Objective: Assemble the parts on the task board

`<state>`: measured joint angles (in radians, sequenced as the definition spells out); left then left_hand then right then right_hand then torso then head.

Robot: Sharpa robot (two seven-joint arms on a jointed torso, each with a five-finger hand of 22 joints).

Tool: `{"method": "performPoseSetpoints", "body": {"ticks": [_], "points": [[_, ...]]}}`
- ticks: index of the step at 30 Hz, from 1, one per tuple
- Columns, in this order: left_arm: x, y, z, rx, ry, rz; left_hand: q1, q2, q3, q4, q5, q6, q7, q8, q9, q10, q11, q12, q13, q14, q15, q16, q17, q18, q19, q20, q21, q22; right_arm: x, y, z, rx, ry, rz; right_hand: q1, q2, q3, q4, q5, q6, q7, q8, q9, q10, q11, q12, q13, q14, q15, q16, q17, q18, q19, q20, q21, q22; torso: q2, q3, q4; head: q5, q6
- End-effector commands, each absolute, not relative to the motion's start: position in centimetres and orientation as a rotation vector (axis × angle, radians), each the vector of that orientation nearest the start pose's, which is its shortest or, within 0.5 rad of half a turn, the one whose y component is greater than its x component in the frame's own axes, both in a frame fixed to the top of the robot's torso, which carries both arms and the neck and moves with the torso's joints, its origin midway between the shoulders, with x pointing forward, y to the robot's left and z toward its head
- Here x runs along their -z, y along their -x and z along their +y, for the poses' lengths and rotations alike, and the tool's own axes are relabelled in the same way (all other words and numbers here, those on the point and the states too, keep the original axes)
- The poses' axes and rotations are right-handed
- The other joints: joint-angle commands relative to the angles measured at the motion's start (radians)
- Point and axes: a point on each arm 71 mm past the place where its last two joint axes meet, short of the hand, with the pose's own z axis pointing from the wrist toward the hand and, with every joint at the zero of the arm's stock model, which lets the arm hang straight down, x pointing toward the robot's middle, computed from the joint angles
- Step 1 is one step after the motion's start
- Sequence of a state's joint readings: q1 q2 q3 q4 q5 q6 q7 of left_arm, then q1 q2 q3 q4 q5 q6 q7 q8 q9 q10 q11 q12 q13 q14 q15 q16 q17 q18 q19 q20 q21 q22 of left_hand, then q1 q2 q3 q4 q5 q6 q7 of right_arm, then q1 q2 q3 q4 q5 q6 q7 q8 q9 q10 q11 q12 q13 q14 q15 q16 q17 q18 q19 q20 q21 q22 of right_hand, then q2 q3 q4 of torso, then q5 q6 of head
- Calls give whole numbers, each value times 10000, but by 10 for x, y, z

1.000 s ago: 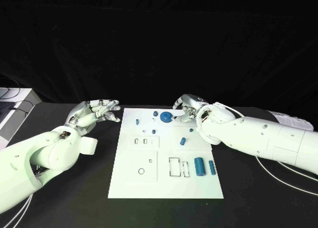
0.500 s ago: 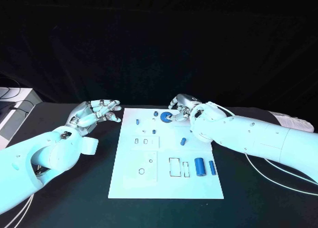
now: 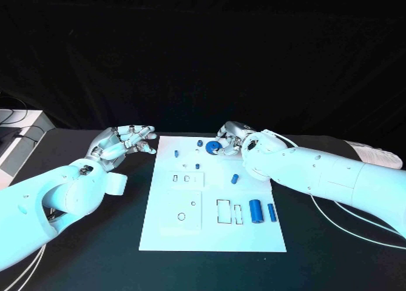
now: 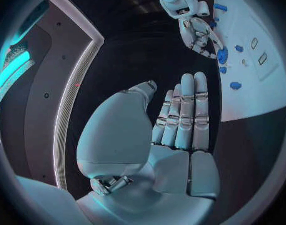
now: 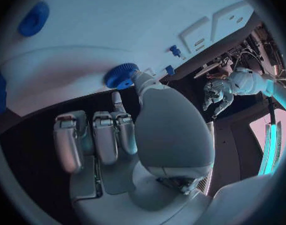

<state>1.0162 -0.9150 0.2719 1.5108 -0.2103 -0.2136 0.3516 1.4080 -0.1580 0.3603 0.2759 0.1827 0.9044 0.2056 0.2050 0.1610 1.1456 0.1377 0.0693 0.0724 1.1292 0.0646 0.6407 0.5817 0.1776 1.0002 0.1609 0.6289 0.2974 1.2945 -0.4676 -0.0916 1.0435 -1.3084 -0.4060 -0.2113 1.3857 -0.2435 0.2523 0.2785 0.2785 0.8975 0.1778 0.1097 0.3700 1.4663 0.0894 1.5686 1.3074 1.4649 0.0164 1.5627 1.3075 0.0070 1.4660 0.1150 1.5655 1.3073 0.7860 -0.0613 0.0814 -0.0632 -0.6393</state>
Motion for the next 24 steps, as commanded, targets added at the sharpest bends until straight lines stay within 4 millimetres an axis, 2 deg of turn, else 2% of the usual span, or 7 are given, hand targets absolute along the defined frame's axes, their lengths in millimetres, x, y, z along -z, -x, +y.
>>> {"method": "performPoseSetpoints", "body": {"ticks": [1, 12, 24], "points": [[150, -495, 252, 16010, 9837, 13169, 7, -71, 48, 12, -59, 46, -9, -52, 17, -58, -13, -48, -11, -56, -1, 55, 13, 21, -81, -4, 35, 14, 174, -578, -153, -4917, -518, 16239, 13, 96, -67, -18, 55, 46, -4, -18, 13, 1045, 57, 22, 2634, 1026, 54, 53, 2488, -70, 1048, 100, 53, 2635, -12, 8, -12, 14, -21], [150, -495, 252, 16012, 9837, 13173, 7, -71, 48, 12, -59, 46, -9, -52, 17, -58, -13, -48, -11, -56, -1, 55, 13, 21, -81, -4, 35, 14, 175, -577, -150, -4992, -415, 16291, 135, 220, -64, -24, 97, 198, -38, 50, 51, 1045, 28, 22, 2634, 1026, 32, 54, 2489, -70, 1048, 88, 53, 2635, -16, 11, -3, 58, -46], [151, -495, 252, 15987, 9844, 13174, 7, -71, 48, 12, -59, 46, -9, -52, 17, -58, -13, -48, -11, -56, -1, 55, 13, 21, -81, -4, 35, 14, 175, -577, -148, -5033, -441, 16215, 90, 228, -100, 17, 105, 222, -43, 57, 56, 1045, 21, 22, 2634, 1025, 25, 52, 2482, -70, 1048, 82, 53, 2635, -8, 8, -7, 69, -76]]}}
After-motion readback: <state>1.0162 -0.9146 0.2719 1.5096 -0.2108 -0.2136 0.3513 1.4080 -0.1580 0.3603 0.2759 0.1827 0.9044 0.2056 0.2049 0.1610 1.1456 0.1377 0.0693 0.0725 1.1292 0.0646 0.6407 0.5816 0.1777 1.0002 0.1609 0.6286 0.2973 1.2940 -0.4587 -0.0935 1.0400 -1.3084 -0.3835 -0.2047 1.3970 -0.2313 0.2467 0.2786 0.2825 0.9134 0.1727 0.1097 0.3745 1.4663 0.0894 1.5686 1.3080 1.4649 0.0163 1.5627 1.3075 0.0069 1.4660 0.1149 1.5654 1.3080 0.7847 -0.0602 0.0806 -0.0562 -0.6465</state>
